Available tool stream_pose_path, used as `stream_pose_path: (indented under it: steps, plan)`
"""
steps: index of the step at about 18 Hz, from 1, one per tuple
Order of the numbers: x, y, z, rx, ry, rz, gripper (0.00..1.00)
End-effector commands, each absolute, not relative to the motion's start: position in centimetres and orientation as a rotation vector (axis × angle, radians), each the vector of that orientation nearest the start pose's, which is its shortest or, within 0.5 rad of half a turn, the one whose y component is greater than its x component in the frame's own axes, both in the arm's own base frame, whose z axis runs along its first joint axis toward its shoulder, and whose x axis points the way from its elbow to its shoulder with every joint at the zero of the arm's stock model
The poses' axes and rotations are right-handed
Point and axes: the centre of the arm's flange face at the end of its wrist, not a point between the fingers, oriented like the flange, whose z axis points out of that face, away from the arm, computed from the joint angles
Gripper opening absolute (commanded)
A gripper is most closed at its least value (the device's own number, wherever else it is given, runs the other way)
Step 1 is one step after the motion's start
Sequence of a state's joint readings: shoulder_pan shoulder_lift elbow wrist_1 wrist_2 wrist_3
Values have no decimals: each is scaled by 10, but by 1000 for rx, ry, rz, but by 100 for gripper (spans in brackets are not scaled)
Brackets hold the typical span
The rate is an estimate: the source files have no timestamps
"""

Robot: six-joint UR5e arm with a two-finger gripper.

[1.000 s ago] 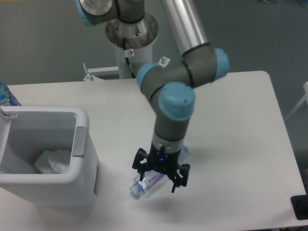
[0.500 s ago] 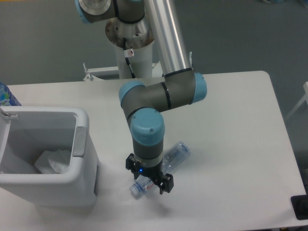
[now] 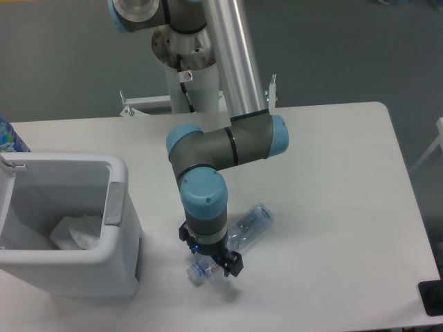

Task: Place the trash in the trash can
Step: 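Lower the gripper and grasp the water bottle by its cap end, then lift the bottle and carry it over the trash bin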

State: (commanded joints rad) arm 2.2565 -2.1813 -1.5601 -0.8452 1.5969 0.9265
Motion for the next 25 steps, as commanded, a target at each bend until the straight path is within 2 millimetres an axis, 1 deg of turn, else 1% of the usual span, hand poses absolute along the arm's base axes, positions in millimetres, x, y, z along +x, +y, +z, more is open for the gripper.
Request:
stream_pose_path:
  steps: [2,4,6,7,9,10,12,13,16,18,20,22,23,25]
  plan:
    - [-327,611,199,-3049,371,162,86]
    - [-327,611,198,-3051,374,159,68]
    - [-327,611,199,-3050,374,160,51]
    - [-327,611,200,-3049,371,162,45]
    - [-327,612,206,-3040,373,168,38]
    - [-329,612,209,-3035,372,173,36]
    - [-332,614,223,-3010,365,188,36]
    - [-338,614,231,-2999,353,198,36]
    - [-365,605,254,-2945,286,189,36]
    - [-379,601,277,-2869,252,159,36]
    - [-399,593,307,-2775,197,128,36]
    - [-413,590,343,-2658,152,75,36]
    - [-419,587,357,-2597,91,23,36]
    - [-424,583,389,-2468,-8,-84,36]
